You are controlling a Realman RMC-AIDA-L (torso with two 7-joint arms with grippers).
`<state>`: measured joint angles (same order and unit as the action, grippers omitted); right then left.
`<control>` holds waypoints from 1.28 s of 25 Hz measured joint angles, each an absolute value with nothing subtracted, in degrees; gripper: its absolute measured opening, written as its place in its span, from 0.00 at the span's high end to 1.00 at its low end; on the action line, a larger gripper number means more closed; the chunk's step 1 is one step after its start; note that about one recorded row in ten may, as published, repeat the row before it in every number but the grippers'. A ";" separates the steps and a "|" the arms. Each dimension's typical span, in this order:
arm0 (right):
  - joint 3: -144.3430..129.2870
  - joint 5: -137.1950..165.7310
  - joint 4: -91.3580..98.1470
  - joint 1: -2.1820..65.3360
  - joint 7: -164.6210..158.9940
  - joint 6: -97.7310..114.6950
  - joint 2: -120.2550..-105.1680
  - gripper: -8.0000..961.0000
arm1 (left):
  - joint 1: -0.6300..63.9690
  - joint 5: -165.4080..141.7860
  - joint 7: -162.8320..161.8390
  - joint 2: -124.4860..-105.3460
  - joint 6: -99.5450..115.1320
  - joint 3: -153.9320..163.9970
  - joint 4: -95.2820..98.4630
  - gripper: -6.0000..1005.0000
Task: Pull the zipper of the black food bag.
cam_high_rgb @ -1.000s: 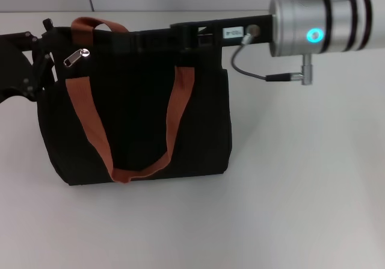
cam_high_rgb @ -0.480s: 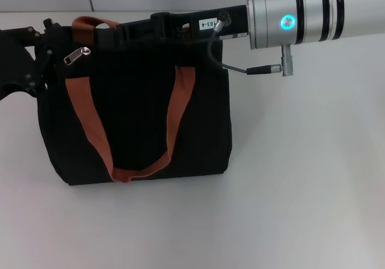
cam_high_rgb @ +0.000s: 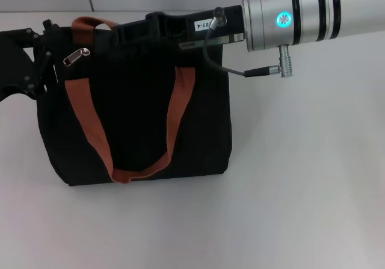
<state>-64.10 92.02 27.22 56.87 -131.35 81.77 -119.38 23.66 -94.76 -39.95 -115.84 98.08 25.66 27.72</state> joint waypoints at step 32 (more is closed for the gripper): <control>-70.32 88.35 24.00 59.43 -132.35 74.25 -119.88 0.53 | 23.99 -94.75 -39.90 -116.71 100.02 25.67 28.03 0.99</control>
<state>-70.32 88.35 24.00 59.43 -132.35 74.25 -119.88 23.99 -94.75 -39.90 -116.71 100.02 25.67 28.03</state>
